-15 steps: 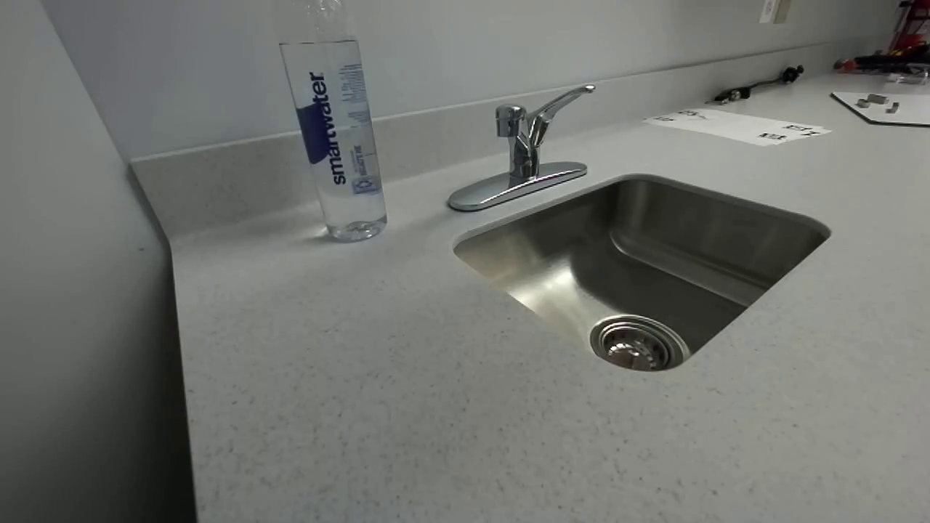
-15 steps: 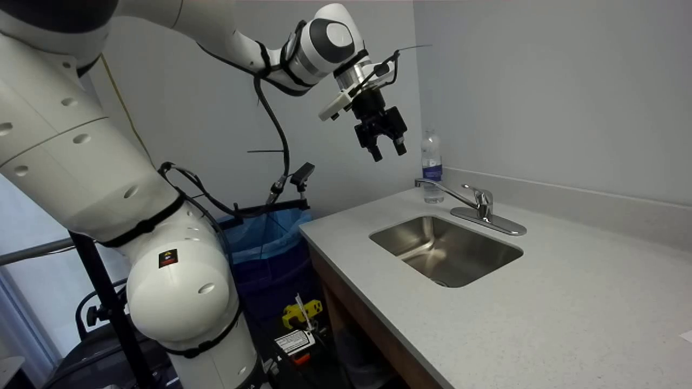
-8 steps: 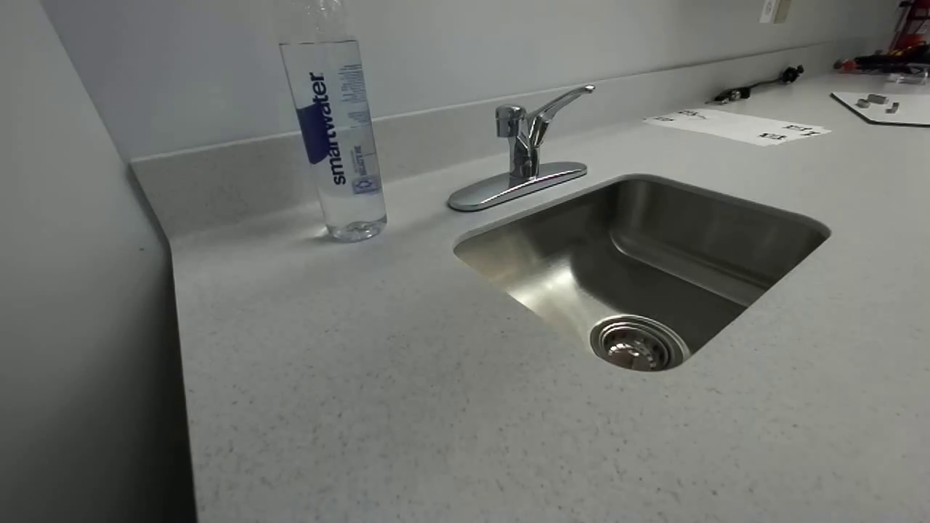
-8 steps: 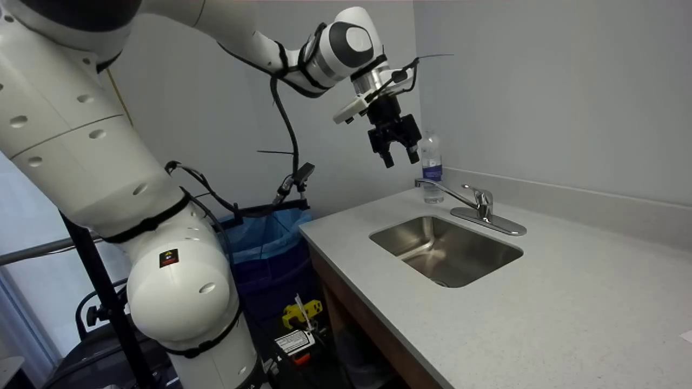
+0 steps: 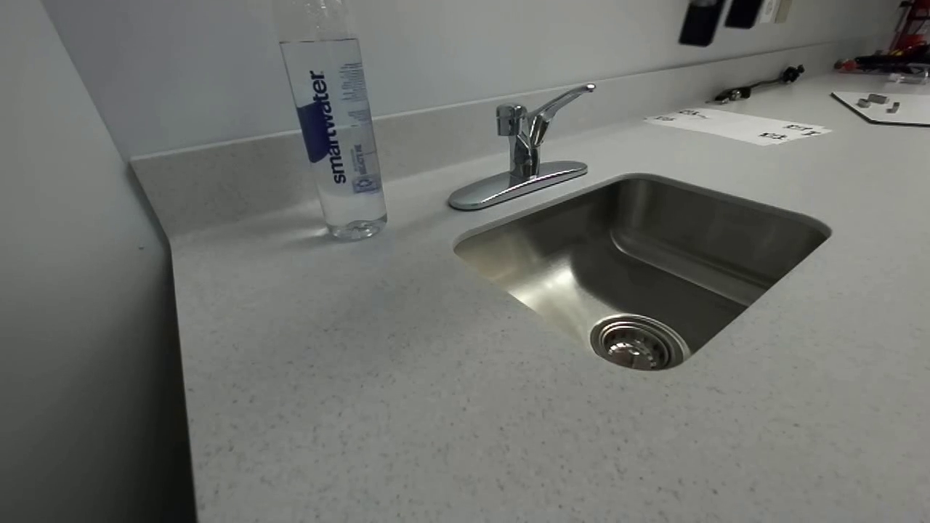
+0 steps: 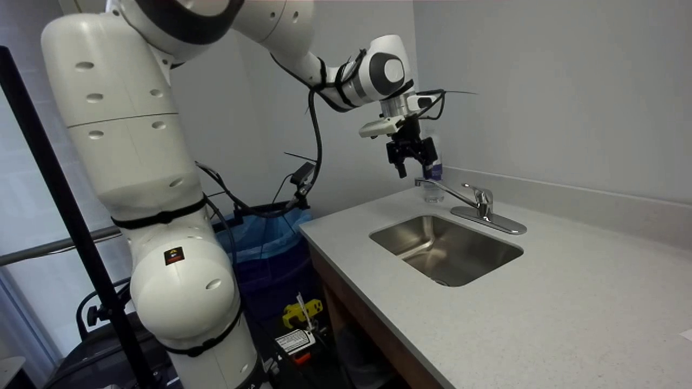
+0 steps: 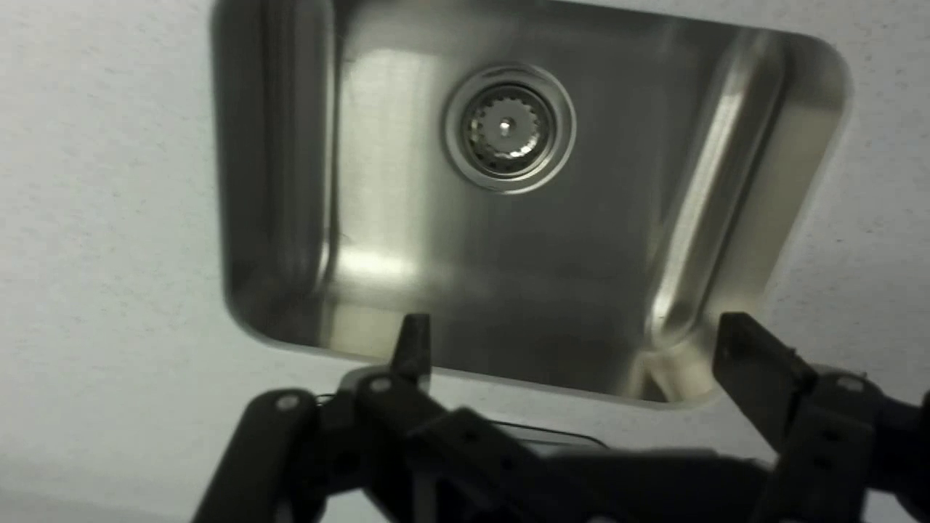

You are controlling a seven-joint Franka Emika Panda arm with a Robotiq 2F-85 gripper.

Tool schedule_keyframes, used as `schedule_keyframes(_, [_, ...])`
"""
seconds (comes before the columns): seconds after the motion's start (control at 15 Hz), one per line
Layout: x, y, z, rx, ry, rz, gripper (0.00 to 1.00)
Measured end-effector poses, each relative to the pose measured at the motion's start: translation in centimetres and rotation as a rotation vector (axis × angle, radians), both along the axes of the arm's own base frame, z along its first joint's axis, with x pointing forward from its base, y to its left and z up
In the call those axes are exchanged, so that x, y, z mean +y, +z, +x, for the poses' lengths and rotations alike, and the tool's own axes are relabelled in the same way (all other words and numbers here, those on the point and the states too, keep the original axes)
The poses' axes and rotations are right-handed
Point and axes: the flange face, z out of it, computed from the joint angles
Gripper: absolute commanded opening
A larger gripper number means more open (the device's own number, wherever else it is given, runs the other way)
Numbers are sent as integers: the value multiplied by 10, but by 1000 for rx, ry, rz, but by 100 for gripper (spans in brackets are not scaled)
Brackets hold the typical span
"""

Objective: Turn the tap nozzle from the left to the middle then lift up the tap handle

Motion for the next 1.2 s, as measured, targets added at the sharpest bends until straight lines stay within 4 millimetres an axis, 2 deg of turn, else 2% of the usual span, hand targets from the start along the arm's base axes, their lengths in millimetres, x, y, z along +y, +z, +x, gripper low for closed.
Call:
schedule_keyframes(0.2, [42,-22,18,-14,42,85,100])
schedule_keyframes(0.33, [56,-26,30,-28,52,113,100])
schedule_keyframes(0.53, [59,-24,43,-40,51,125,100])
schedule_keyframes(1.2, [54,-25,47,-41,46,123,100])
